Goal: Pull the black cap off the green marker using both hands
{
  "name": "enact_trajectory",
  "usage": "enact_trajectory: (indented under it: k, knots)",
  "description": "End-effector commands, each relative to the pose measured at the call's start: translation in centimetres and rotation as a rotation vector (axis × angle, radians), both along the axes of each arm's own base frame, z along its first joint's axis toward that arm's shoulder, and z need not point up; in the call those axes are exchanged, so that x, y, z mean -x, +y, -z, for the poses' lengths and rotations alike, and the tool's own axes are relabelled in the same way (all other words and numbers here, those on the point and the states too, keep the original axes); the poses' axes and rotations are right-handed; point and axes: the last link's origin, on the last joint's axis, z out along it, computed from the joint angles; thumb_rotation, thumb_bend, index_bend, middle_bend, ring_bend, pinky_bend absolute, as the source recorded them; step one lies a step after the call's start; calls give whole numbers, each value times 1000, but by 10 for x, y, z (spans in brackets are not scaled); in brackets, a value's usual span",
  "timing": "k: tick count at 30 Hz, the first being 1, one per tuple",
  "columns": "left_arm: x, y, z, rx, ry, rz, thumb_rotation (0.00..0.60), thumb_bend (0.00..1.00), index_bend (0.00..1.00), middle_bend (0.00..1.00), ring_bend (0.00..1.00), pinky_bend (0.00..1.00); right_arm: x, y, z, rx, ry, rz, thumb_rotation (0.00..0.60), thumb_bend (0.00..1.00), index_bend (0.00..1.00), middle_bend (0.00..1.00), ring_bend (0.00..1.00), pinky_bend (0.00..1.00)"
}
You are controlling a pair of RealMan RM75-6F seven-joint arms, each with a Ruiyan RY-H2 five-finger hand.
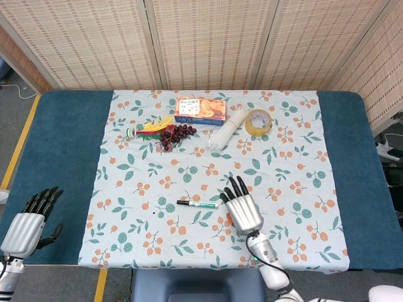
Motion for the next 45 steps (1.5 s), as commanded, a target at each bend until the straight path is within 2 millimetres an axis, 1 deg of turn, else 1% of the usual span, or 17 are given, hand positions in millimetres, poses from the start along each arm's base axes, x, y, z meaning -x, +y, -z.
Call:
enact_trajectory:
  k: [1,2,3,5,8,14,22,25,29,37,39,43,45]
  knots:
    - [0,-1,0,2,-2,3,600,427,0,0,0,97,-6,-4,9,-14,15,-2,600,169,359,271,0,0]
    - [1,-1,-2,3,-1,0,600,427,0,0,0,97,-12,-8,22,-28,62,-25,600,175,366,275,0,0]
    - [2,-1,-2,4,-2,-1,600,427,0,0,0,97,-15,-13,29,-26,90,-27,600,180,373,277,0,0]
    - [2,-1,-3,4,-4,-4,600,427,0,0,0,97,-18,-18,39,-28,105,-12,600,180,387,277,0,0]
    - [3,-1,-4,1,-4,-7,600,427,0,0,0,98,-20,-19,46,-37,116,-7,600,181,405,278,0,0]
    - [3,0,-3,3,1,-12,600,431,0,0,0,98,-22,-25,60,-67,121,13,600,204,406,278,4,0]
    - [5,1,-4,-2,0,-19,600,442,0,0,0,97,-26,-27,68,-86,108,16,600,229,412,278,9,0]
    - [5,2,-4,-1,1,-21,600,450,0,0,0,97,-28,-28,72,-90,122,12,600,250,429,278,12,0]
    - [5,1,-4,-2,2,-19,600,452,0,0,0,97,-30,-30,73,-87,126,15,600,289,472,300,39,0]
    - [5,1,-4,-2,2,-21,600,451,0,0,0,98,-28,-33,72,-75,133,24,600,296,527,373,121,3]
    - [5,1,-4,-3,3,-19,600,452,0,0,0,98,-27,-34,72,-72,131,27,600,298,545,403,159,32]
    - [5,1,-4,-2,4,-20,600,451,0,0,0,98,-24,-34,72,-71,132,29,600,306,596,445,210,154]
    - [5,1,-3,-1,6,-21,600,452,0,0,0,98,-24,-34,71,-66,126,21,600,318,667,502,284,258]
